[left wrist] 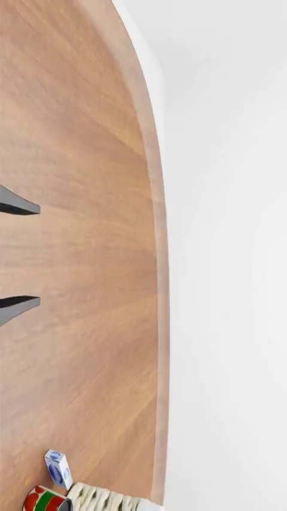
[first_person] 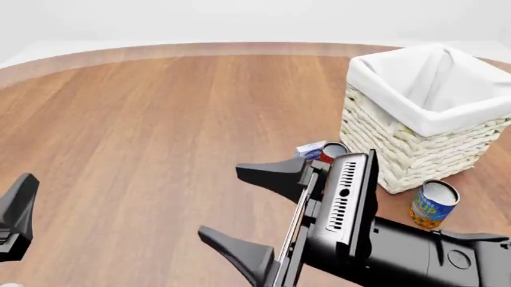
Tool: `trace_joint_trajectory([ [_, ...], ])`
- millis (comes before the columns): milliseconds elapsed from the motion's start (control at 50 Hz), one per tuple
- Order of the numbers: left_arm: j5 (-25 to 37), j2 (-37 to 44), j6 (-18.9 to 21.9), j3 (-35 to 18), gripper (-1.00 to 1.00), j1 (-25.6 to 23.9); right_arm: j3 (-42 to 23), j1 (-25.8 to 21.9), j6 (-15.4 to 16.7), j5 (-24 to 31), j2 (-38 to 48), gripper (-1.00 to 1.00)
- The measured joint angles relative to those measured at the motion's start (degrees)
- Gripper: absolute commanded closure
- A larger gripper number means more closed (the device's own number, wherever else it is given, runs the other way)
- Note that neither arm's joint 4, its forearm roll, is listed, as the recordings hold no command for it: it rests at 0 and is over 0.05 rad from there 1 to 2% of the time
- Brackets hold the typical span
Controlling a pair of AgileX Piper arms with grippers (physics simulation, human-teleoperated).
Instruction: Pick up the ketchup, and put it in the basket.
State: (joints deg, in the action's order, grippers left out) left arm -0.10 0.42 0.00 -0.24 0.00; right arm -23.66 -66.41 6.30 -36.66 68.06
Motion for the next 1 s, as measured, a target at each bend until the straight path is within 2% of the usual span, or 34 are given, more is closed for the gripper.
trace_joint_trajectory([
  [1000, 0.0, 0.0, 0.0, 0.0, -1.0, 0.0, -11.35, -9.91, -2.36, 3.91, 10.43, -1.0],
])
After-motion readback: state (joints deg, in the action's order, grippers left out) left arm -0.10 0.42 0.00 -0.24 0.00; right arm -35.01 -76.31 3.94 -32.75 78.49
